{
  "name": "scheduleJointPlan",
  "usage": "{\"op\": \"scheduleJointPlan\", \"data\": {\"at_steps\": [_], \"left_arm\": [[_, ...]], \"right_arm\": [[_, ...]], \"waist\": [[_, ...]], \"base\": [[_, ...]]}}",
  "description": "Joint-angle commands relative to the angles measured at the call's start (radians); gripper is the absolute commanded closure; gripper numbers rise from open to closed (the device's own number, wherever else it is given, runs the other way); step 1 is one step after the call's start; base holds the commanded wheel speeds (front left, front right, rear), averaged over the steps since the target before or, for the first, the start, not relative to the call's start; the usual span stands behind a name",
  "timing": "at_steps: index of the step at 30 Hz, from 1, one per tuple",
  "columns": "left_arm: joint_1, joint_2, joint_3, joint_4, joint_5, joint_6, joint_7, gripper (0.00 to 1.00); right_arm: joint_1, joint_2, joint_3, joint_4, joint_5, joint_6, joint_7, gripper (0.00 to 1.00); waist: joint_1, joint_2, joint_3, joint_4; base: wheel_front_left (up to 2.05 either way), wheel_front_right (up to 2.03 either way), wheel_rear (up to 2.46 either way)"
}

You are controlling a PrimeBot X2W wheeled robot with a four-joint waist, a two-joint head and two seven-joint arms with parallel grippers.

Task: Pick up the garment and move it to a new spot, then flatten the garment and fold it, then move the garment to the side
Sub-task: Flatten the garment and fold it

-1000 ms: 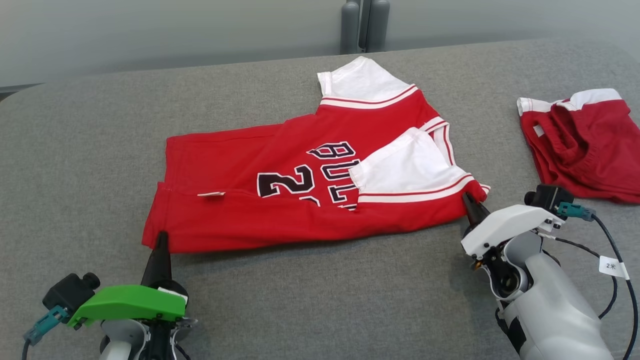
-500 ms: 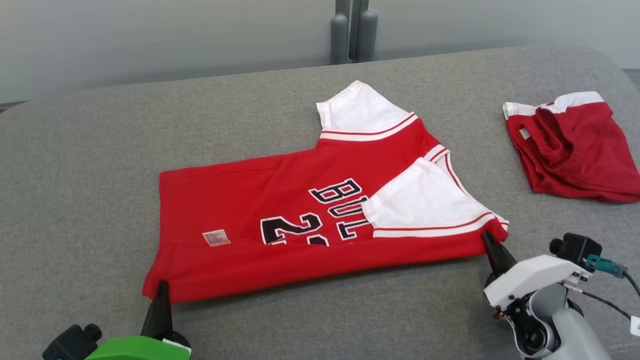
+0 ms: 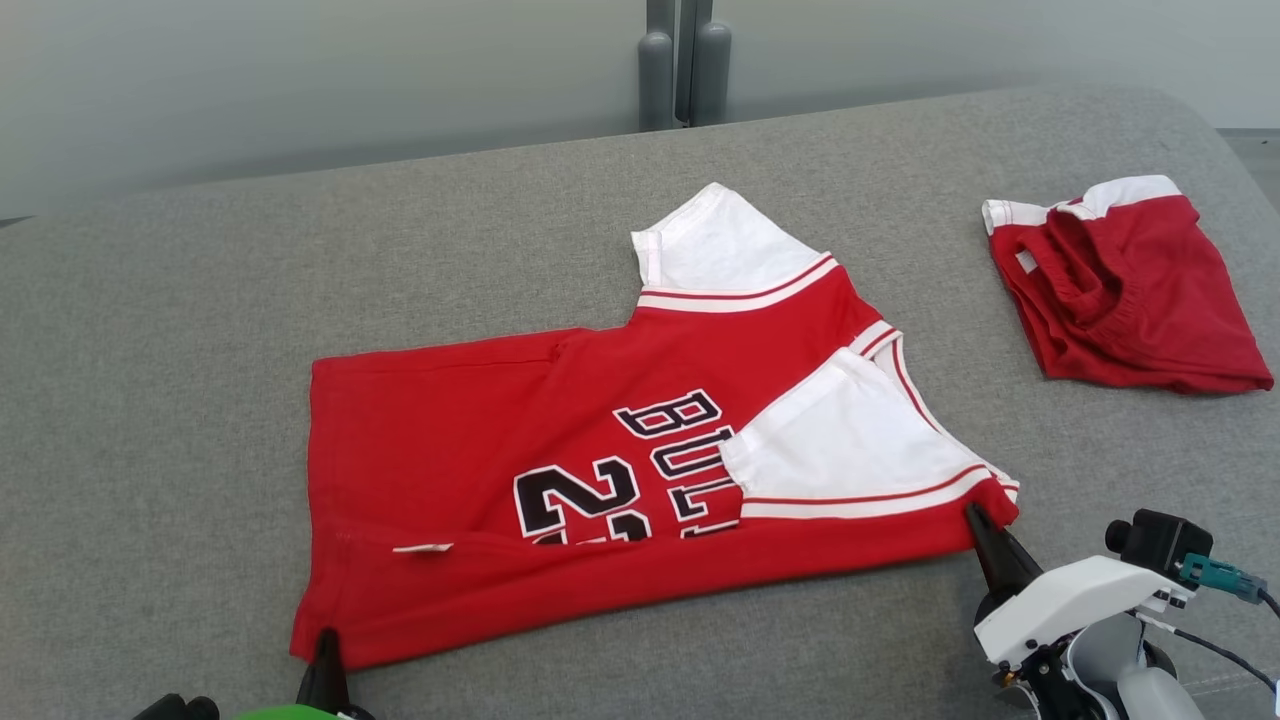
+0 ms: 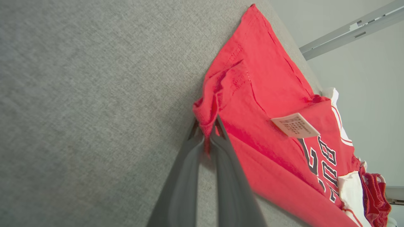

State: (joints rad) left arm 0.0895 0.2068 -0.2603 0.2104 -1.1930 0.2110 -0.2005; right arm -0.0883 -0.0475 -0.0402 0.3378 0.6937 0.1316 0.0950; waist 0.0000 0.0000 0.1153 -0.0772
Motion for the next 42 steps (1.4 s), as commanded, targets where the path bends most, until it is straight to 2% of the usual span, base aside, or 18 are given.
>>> {"op": "scheduleJointPlan", "data": {"at_steps": [1, 2, 3, 7, 12, 16, 21, 28, 34, 42], "left_arm": [[-0.007, 0.005, 0.006, 0.006, 0.0, 0.001, -0.007, 0.96], [0.002, 0.004, -0.005, 0.017, 0.009, -0.001, -0.007, 0.39], [0.007, 0.001, -0.009, 0.019, 0.011, -0.002, -0.008, 0.0], [0.026, 0.002, -0.01, 0.019, 0.016, -0.003, -0.013, 0.0], [0.03, 0.043, 0.0, -0.008, 0.057, 0.014, -0.026, 0.0], [-0.007, 0.105, -0.006, -0.041, 0.11, 0.03, -0.017, 0.0], [-0.088, 0.208, -0.045, -0.095, 0.188, 0.057, 0.055, 0.0], [-0.277, 0.34, -0.118, -0.124, 0.263, 0.029, 0.239, 0.0], [-0.444, 0.404, -0.168, -0.091, 0.303, -0.017, 0.378, 0.0], [-0.564, 0.394, -0.221, -0.004, 0.337, -0.037, 0.457, 0.0]], "right_arm": [[0.011, -0.006, -0.001, 0.002, 0.006, -0.002, -0.009, 0.0], [0.02, -0.006, 0.004, -0.001, 0.009, -0.002, -0.012, 0.0], [0.025, -0.006, 0.004, -0.005, 0.006, -0.001, -0.014, 0.0], [0.045, -0.005, -0.02, -0.027, -0.006, -0.001, -0.006, 0.0], [0.068, -0.005, -0.075, -0.067, -0.034, -0.001, 0.009, 0.0], [0.064, -0.005, -0.114, -0.11, -0.073, -0.001, 0.027, 0.0], [0.028, -0.004, -0.125, -0.181, -0.126, -0.001, 0.068, 0.0], [-0.046, -0.005, -0.096, -0.269, -0.178, -0.001, 0.133, 0.0], [-0.116, -0.004, -0.055, -0.3, -0.19, -0.001, 0.158, 0.0], [-0.158, -0.009, -0.025, -0.3, -0.186, -0.001, 0.148, 0.0]], "waist": [[0.0, 0.0, -0.001, 0.0], [0.0, 0.0, -0.003, -0.001], [0.0, 0.0, -0.004, -0.001], [0.0, 0.0, -0.009, -0.002], [0.0, 0.0, -0.015, -0.007], [0.0, 0.0, -0.02, -0.011], [0.0, 0.0, -0.015, -0.017], [0.0, 0.0, 0.034, -0.029], [0.0, 0.0, 0.104, -0.049], [0.0, 0.0, 0.172, -0.066]], "base": [[0.0, 0.0, 0.0], [0.0, 0.0, 0.0], [0.0, 0.0, 0.0], [0.0, 0.0, 0.0], [0.0, 0.0, 0.0], [0.0, 0.0, 0.0], [0.0, 0.0, 0.0], [0.0, 0.0, 0.0], [0.0, 0.0, 0.0], [0.0, 0.0, 0.0]]}}
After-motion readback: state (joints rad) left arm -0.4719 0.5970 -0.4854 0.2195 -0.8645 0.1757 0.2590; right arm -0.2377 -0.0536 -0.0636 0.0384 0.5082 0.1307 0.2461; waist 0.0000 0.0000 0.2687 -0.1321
